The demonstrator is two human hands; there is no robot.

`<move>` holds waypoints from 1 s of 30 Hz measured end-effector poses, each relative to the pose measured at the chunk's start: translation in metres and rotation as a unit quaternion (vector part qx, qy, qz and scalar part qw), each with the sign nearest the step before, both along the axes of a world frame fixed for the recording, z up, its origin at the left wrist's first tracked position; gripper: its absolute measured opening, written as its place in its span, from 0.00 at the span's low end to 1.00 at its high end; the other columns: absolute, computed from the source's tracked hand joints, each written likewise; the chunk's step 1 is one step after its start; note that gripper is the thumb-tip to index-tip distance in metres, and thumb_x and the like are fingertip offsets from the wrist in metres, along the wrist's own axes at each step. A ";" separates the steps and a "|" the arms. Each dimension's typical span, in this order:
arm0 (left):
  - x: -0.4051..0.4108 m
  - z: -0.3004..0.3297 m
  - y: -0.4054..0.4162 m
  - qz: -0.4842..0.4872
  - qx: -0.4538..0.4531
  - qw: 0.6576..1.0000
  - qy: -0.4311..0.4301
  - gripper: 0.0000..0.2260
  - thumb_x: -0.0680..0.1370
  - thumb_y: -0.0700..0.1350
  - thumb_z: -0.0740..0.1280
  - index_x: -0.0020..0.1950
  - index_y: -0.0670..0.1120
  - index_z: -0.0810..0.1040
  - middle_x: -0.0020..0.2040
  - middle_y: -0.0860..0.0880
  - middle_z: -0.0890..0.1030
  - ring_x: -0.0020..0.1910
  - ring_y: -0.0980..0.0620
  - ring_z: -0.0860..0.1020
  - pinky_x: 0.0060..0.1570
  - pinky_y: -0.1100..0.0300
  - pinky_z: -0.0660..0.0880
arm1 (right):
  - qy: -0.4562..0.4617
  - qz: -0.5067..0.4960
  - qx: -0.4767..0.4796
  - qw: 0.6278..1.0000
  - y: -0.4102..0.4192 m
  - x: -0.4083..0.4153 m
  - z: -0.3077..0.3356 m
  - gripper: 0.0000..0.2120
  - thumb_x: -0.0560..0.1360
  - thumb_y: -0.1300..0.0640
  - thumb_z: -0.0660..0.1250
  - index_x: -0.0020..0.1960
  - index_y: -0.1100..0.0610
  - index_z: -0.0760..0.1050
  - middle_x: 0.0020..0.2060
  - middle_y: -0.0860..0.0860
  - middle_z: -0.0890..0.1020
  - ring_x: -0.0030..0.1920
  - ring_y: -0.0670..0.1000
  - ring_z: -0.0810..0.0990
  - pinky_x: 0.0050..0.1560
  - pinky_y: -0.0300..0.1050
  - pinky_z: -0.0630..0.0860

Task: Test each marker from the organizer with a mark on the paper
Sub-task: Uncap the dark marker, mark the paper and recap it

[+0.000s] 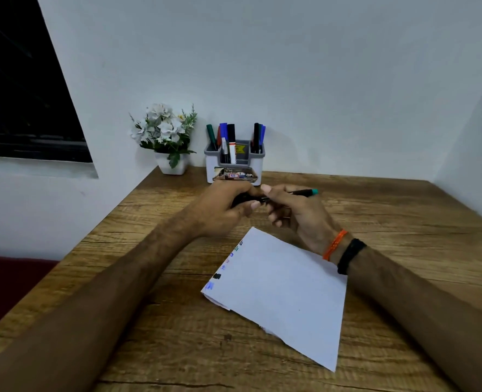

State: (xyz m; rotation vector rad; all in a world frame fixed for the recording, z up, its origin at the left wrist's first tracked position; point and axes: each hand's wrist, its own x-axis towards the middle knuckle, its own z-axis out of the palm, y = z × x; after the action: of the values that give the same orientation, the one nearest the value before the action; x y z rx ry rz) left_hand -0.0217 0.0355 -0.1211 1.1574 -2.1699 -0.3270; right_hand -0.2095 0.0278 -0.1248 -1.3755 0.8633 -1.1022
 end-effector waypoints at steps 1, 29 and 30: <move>-0.002 0.001 0.001 -0.009 -0.002 1.000 0.002 0.06 0.79 0.49 0.65 0.50 0.49 0.79 0.41 0.54 0.81 0.41 0.53 0.79 0.42 0.52 0.78 | -0.003 0.010 -0.002 1.000 0.002 0.003 0.000 0.08 0.76 0.56 0.71 0.41 0.60 0.79 0.31 0.52 0.81 0.27 0.47 0.75 0.27 0.37 0.70; -0.009 -0.009 0.003 -0.040 -0.024 0.999 0.020 0.12 0.79 0.53 0.63 0.48 0.50 0.84 0.38 0.57 0.83 0.32 0.61 0.77 0.31 0.66 0.72 | -0.078 0.069 -0.017 0.994 -0.004 0.010 -0.013 0.18 0.77 0.61 0.68 0.29 0.55 0.70 0.23 0.49 0.76 0.19 0.41 0.65 0.20 0.33 0.62; -0.010 -0.008 0.005 -0.040 -0.029 0.999 0.020 0.11 0.79 0.54 0.63 0.47 0.51 0.83 0.35 0.60 0.81 0.30 0.62 0.75 0.30 0.71 0.68 | -0.072 0.066 -0.027 0.995 -0.004 0.009 -0.012 0.18 0.77 0.62 0.68 0.30 0.55 0.71 0.23 0.49 0.76 0.19 0.41 0.66 0.20 0.32 0.62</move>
State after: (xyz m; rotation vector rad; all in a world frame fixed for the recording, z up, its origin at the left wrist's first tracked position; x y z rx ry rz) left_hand -0.0313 0.0404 -0.1288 1.0255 -2.1808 -0.3158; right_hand -0.2002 0.0240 -0.1367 -1.3599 0.6335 -1.1152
